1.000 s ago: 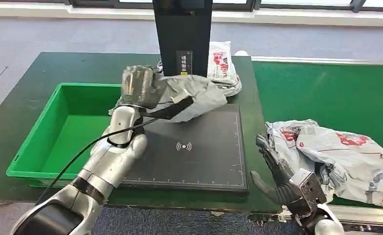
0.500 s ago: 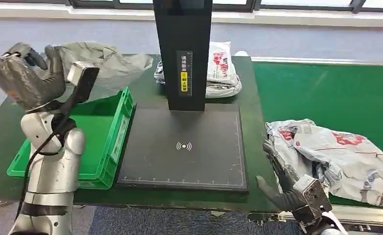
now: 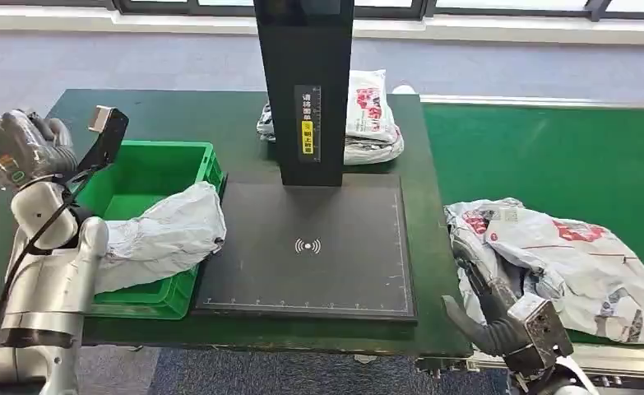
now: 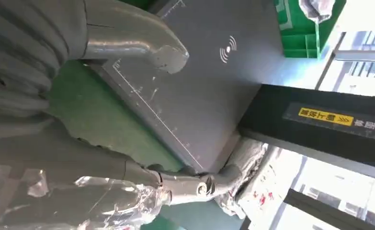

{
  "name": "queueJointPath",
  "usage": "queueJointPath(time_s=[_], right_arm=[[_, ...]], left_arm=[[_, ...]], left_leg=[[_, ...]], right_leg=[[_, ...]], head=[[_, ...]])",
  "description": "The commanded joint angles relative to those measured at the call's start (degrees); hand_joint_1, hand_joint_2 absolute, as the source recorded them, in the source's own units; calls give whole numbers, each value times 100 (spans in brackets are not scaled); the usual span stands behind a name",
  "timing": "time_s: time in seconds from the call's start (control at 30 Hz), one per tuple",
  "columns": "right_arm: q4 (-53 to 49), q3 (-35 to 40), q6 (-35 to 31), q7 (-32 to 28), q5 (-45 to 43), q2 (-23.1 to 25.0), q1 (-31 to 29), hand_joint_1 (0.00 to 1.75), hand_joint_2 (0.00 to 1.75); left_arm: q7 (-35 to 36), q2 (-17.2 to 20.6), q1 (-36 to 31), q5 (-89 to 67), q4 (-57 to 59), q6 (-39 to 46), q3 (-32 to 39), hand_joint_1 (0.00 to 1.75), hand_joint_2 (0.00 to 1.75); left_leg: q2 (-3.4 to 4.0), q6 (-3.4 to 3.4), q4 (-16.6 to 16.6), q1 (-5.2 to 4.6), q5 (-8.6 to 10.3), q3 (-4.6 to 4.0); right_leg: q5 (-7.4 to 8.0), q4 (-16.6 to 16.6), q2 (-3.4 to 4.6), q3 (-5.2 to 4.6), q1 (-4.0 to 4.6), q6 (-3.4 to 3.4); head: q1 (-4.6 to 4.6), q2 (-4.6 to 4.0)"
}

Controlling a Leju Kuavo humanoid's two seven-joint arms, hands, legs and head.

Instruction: Moved the parcel from conveyor to table for the left to box.

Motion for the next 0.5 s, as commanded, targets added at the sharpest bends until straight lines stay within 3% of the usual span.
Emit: queueJointPath(time_s=[0.03, 0.17, 0.43, 0.5], right_arm=[[-56, -427, 120, 42, -113, 123, 133, 0, 175], [-45, -456, 171, 151, 6, 178, 137, 0, 175], [30, -439, 183, 157, 19, 175, 83, 0, 175], [57, -521, -339, 346, 703, 109, 65, 0, 175]], left_arm=[[-929, -235, -334, 109, 1367, 289, -758, 0, 0], [-1127, -455, 73, 173, 421, -46, -981, 0, 0], [-1124, -403, 128, 183, 350, -48, -972, 0, 0], [-1307, -493, 257, 433, 181, 170, -937, 0, 0]], left_leg=[[-34, -1, -12, 5, 9, 12], [-32, 2, -12, 0, 3, 13], [-12, 1, -6, -3, -9, 6], [-12, 1, -4, -1, -9, 4]], right_leg=[[0, -17, -35, 27, 6, -3], [-5, -19, -32, 28, 0, 0], [-1, -14, -8, 15, -1, -3], [-1, -13, -9, 14, 2, -3]], head=[[-2, 2], [-2, 2], [-2, 2], [-2, 2]])
